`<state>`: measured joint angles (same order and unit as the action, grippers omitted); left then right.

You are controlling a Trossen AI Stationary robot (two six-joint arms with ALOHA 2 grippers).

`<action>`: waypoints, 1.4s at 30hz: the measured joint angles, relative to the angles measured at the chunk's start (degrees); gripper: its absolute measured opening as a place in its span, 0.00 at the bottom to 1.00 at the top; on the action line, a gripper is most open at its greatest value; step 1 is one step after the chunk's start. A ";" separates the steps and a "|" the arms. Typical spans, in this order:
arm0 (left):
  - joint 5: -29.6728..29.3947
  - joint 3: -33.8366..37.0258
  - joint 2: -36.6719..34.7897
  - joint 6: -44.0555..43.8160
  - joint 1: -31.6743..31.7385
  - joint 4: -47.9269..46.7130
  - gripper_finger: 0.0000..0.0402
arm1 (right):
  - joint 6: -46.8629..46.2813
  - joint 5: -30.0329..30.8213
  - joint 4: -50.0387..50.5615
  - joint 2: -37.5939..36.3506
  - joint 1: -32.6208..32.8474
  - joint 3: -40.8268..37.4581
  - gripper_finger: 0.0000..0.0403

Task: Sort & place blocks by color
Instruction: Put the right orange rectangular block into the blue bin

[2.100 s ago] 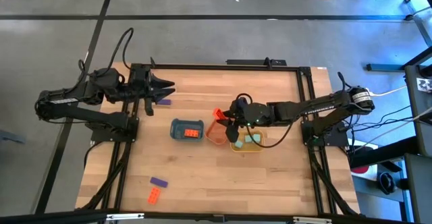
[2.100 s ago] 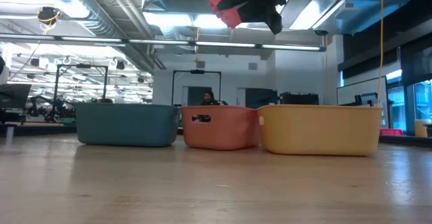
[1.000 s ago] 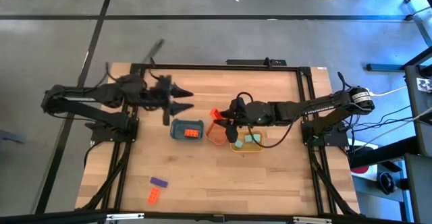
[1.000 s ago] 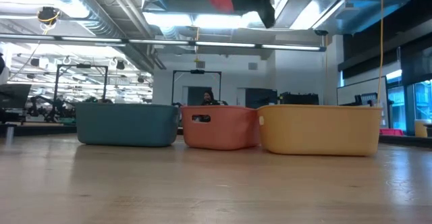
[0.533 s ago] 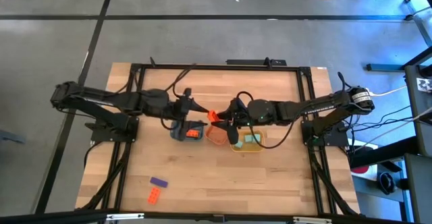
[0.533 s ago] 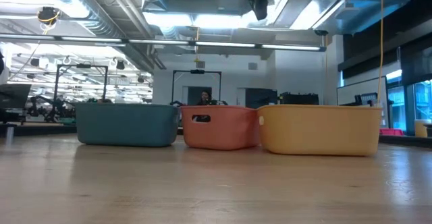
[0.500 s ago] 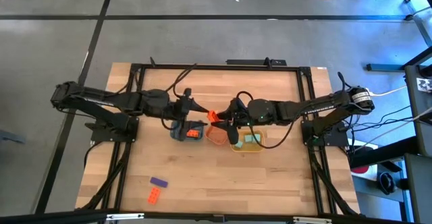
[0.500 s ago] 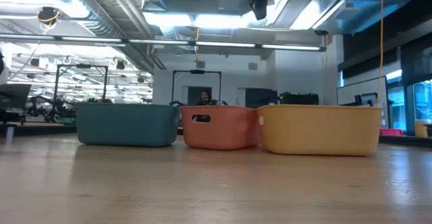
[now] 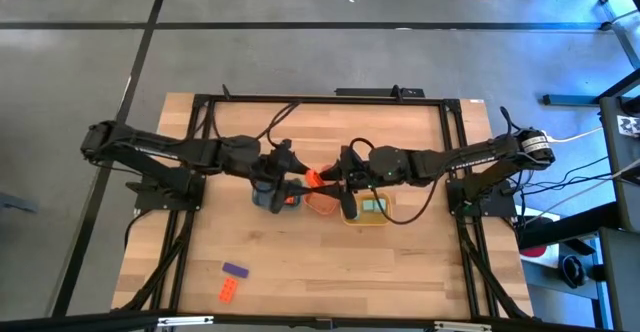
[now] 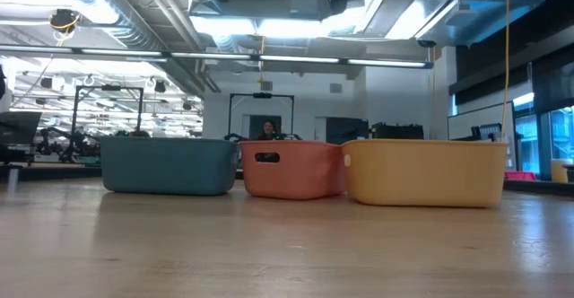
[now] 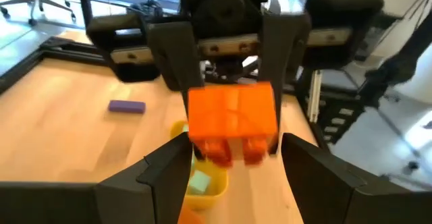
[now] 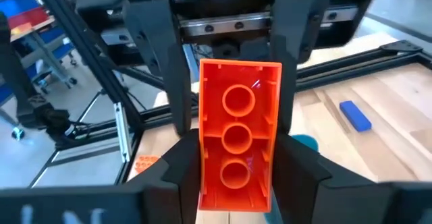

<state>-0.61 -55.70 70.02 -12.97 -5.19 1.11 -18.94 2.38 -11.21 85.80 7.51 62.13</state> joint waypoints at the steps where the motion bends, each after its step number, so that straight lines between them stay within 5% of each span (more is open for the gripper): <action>1: 0.36 0.00 0.32 -0.43 0.02 0.97 0.55 | 0.00 -0.12 0.14 0.00 0.00 0.00 0.34; 15: 1.18 -0.04 0.20 -1.73 0.04 4.10 0.53 | 0.18 -0.45 0.60 0.00 0.02 -0.02 0.34; 26: 1.32 -0.04 0.11 -3.39 0.90 3.35 0.32 | 1.82 -1.21 0.49 0.00 0.00 -0.04 0.34; 32: 3.64 -0.02 -2.47 -3.10 3.52 -1.20 0.32 | 0.68 -1.42 3.79 -0.60 -0.07 1.21 0.57; 37: 0.89 0.03 -9.50 -0.78 6.77 -11.37 0.32 | 0.42 -0.66 22.88 -1.56 -1.03 7.67 0.78; 42: -3.85 0.79 -17.02 0.69 8.22 -18.85 0.32 | 1.25 1.41 35.64 -2.75 -1.57 10.79 0.83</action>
<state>-4.46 -54.91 52.99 -12.28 3.03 -17.74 -17.69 3.79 24.43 83.05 5.93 72.91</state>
